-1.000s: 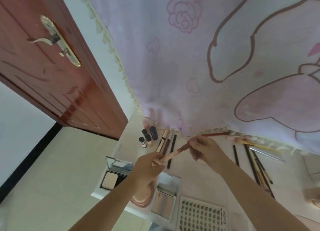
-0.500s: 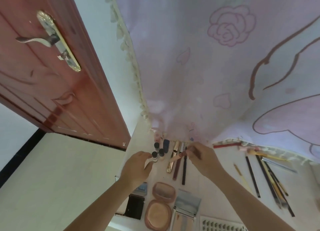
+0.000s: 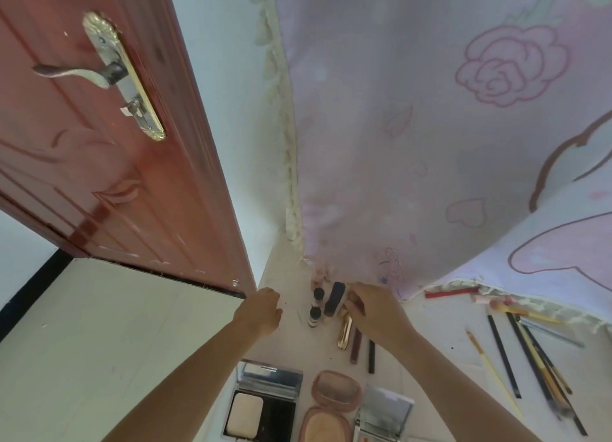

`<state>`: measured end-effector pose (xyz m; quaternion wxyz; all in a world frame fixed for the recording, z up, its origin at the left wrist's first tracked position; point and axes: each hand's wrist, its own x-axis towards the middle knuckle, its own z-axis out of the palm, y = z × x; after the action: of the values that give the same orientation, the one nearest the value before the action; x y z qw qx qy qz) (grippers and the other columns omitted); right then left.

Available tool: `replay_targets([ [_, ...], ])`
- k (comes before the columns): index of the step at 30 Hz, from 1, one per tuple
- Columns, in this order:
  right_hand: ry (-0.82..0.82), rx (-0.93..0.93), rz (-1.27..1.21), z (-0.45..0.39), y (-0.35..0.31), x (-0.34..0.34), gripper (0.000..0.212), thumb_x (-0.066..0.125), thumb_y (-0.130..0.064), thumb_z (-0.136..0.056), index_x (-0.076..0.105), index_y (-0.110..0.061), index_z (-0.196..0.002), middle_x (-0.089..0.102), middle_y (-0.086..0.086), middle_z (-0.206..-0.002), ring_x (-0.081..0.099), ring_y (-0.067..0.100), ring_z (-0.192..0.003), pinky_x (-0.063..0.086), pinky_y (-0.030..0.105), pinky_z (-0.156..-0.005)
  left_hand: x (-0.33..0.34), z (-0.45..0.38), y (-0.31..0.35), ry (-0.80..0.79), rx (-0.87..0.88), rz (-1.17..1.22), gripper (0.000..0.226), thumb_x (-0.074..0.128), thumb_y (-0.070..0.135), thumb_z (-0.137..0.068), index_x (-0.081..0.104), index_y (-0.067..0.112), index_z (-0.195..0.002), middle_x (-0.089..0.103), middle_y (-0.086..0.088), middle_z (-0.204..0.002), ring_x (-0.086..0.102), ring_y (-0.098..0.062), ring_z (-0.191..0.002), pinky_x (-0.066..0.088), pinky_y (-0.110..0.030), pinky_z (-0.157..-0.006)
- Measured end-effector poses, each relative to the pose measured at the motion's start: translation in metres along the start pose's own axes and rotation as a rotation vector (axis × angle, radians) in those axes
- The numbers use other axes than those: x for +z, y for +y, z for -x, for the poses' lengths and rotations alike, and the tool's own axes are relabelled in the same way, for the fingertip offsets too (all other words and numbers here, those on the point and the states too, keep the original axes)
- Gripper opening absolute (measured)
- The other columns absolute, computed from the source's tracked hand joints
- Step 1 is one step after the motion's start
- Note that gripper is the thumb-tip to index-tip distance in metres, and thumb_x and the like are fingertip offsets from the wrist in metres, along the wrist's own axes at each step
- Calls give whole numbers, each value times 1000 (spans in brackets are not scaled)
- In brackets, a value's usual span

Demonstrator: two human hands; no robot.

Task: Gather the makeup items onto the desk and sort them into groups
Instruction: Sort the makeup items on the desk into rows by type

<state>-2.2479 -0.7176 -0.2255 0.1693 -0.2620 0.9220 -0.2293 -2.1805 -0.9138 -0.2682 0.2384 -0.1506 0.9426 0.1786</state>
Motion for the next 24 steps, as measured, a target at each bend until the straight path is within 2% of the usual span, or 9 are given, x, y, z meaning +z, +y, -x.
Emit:
replay_targets([
  [4, 1, 29, 4, -1, 2, 0, 13, 52, -17, -87, 59, -7, -90, 64, 6, -83, 60, 21, -77, 52, 32, -74, 7, -4, -3, -88, 43, -25, 60, 47, 24, -93, 19, 8, -143, 5, -5, -155, 16, -21, -141, 26, -32, -111],
  [7, 3, 49, -16, -1, 5, 0, 9, 55, -16, -85, 60, -9, -89, 65, 4, -84, 61, 17, -77, 53, 30, -76, 12, -5, -4, -131, 77, -83, 72, 54, 25, -89, 12, 6, -144, -5, -7, -155, 2, -20, -144, 22, -32, -114],
  [13, -6, 88, -30, -3, 7, -1, 7, 56, -17, -86, 59, -11, -89, 64, 1, -86, 61, 16, -77, 53, 28, -77, 17, -6, -5, -155, 86, -135, 78, 54, 26, -90, 3, 4, -145, -11, -10, -155, -8, -21, -143, 17, -33, -116],
  [15, -2, 103, -47, -2, 8, -2, 7, 56, -18, -86, 59, -12, -90, 62, -2, -84, 59, 13, -75, 51, 22, -75, 19, -7, -5, -153, 84, -136, 79, 54, 26, -90, 2, 4, -145, -11, -10, -154, -9, -21, -143, 16, -33, -116],
  [19, 3, 149, -145, 3, 14, -10, 6, 56, -15, -87, 57, -13, -81, 56, -7, -72, 52, 5, -62, 41, 5, -56, 22, -8, -5, -156, 85, -153, 80, 54, 27, -90, 1, 4, -145, -12, -11, -154, -9, -22, -143, 15, -32, -116],
  [21, -15, 208, -213, 3, 20, -16, 17, 54, -10, -86, 52, -15, -70, 54, -6, -67, 46, 4, -57, 39, 3, -49, 23, -9, -5, -154, 84, -161, 80, 54, 28, -90, 1, 4, -145, -12, -11, -154, -9, -22, -143, 15, -32, -116],
  [24, -68, 313, -256, 0, 33, -28, 13, 51, -5, -82, 52, -7, -69, 47, -2, -62, 39, 7, -53, 34, 5, -43, 24, -11, -5, -148, 85, -172, 80, 54, 27, -89, 2, 4, -145, -11, -12, -154, -8, -23, -143, 16, -32, -115],
])
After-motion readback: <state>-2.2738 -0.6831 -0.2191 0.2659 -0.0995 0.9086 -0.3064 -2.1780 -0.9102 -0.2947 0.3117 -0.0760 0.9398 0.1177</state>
